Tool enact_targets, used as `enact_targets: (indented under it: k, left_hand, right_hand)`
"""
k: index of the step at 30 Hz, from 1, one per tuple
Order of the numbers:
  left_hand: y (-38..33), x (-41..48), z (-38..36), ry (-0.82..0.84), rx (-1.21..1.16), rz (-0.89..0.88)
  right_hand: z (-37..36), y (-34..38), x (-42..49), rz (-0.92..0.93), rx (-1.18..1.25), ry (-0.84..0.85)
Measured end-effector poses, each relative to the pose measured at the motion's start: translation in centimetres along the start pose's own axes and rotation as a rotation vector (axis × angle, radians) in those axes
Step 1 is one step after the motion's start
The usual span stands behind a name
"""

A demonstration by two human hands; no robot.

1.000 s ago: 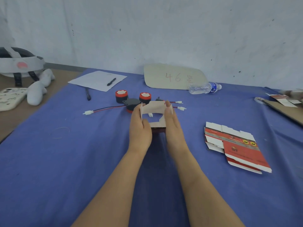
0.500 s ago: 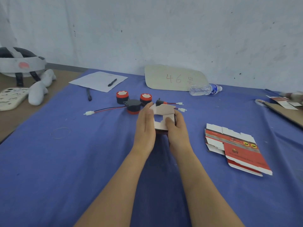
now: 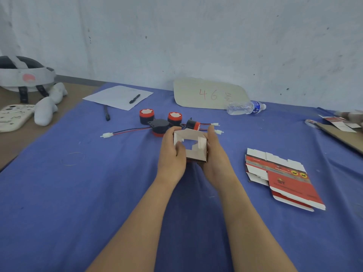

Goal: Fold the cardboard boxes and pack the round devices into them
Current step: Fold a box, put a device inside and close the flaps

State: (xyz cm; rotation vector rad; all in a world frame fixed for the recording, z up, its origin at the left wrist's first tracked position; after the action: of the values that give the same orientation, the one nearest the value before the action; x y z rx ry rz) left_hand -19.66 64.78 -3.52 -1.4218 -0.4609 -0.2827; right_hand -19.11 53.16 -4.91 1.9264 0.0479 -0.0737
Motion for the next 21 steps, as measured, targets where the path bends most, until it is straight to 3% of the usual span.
enact_targets:
  k: [2, 6, 10, 21]
  left_hand:
    - [0.0, 0.0, 0.1, 0.002, -0.007, 0.014]
    - [0.1, 0.2, 0.3, -0.032, -0.238, 0.127]
    - [0.0, 0.1, 0.4, -0.041, -0.202, 0.132]
    - [-0.1, -0.1, 0.3, -0.079, -0.201, 0.065]
  right_hand:
    - [0.1, 0.3, -0.2, 0.032, -0.077, 0.018]
    - [0.4, 0.7, -0.7, 0.126, -0.364, -0.004]
    - [0.1, 1.7, -1.2, 0.271, -0.56, -0.039]
    - [-0.5, 2.4, -1.6, 0.396, -0.649, -0.112]
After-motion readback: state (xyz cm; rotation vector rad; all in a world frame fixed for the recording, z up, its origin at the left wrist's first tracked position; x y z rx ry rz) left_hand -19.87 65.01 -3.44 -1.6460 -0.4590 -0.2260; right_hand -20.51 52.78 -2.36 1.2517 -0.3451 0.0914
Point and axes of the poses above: each hand's wrist, its own x-axis towards the middle knuckle, its own z-axis out of the back of the hand, y = z × x, the point moved 8 cm from there along x, towards the middle knuckle, and after that the axes turned 6 degrees about -z, right-handed, at the moved point
